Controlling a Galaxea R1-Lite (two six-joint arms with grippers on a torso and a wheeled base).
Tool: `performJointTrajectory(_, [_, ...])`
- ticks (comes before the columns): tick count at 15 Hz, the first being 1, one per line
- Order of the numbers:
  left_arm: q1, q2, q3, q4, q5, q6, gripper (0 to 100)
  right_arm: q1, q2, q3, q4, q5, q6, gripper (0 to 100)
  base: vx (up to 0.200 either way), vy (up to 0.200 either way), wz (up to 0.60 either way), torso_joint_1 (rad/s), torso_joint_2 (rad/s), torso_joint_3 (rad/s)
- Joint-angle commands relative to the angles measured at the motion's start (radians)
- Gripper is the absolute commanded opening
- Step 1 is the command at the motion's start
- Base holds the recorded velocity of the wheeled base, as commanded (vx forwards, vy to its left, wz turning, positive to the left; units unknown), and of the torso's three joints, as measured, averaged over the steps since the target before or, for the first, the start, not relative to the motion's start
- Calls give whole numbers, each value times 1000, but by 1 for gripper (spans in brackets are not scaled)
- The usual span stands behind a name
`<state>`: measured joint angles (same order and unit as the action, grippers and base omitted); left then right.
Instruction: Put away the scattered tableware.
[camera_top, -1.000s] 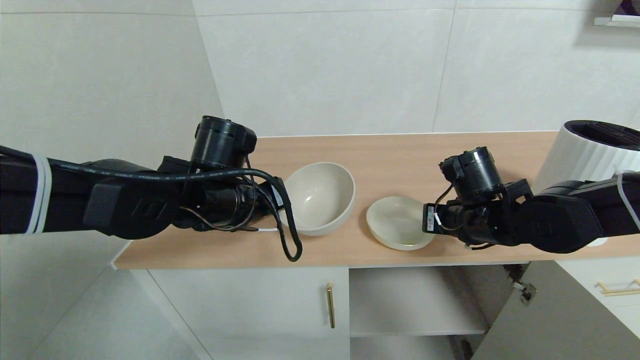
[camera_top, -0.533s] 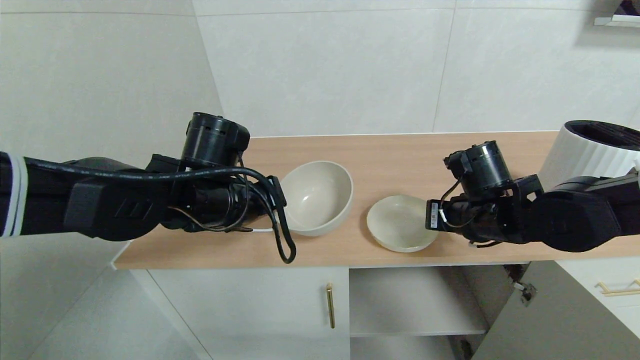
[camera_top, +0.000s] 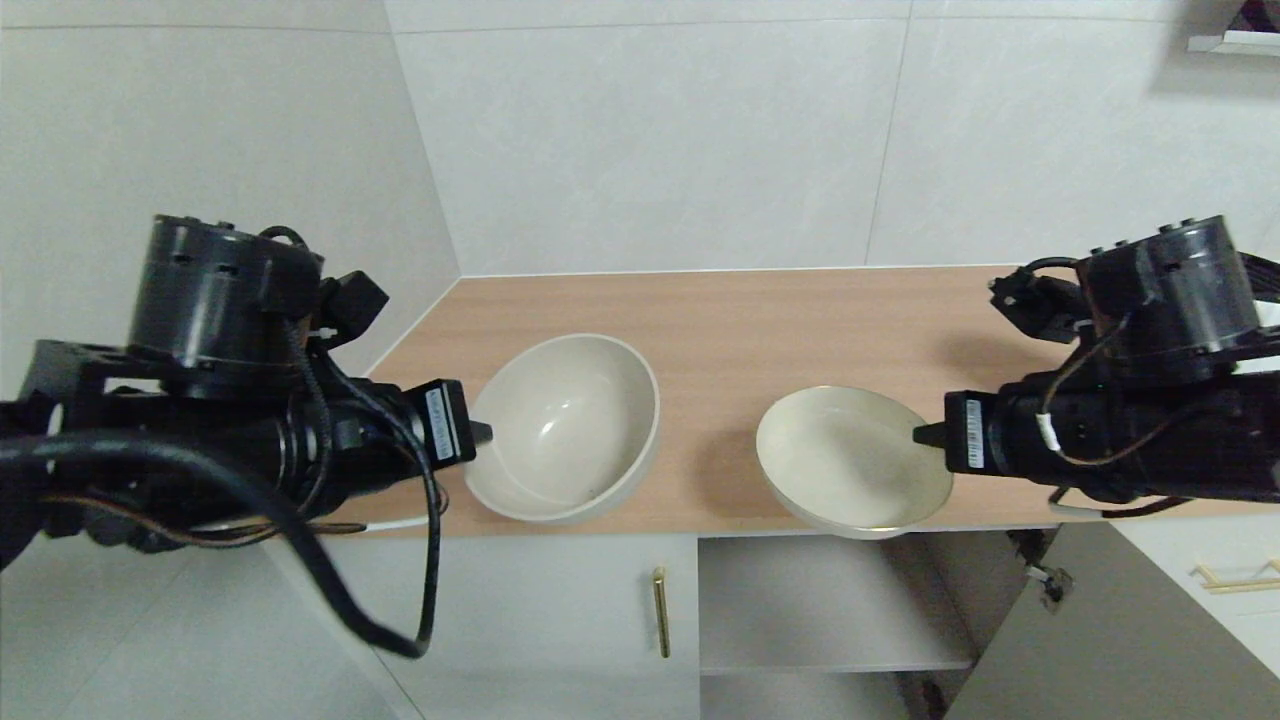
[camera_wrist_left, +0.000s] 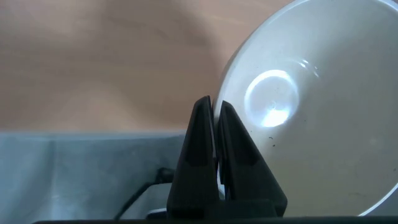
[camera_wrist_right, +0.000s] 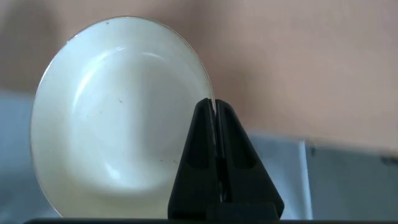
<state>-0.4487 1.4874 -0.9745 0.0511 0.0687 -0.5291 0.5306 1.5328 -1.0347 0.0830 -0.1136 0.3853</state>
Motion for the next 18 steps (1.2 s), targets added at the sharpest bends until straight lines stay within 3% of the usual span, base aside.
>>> performJointTrajectory(1, [1, -151, 80, -5, -75, 24, 0, 2, -146, 54, 63, 32, -5, 0, 0, 0, 0, 0, 0, 0])
performJointTrajectory(12, [-5, -145, 123, -7, -90, 26, 0, 2, -203, 142, 90, 51, -11, 0, 0, 0, 0, 0, 0, 0])
performJointTrajectory(18, [-7, -138, 123, -7, -90, 26, 0, 2, -183, 148, 90, 51, -11, 0, -167, 0, 0, 5, 2, 7])
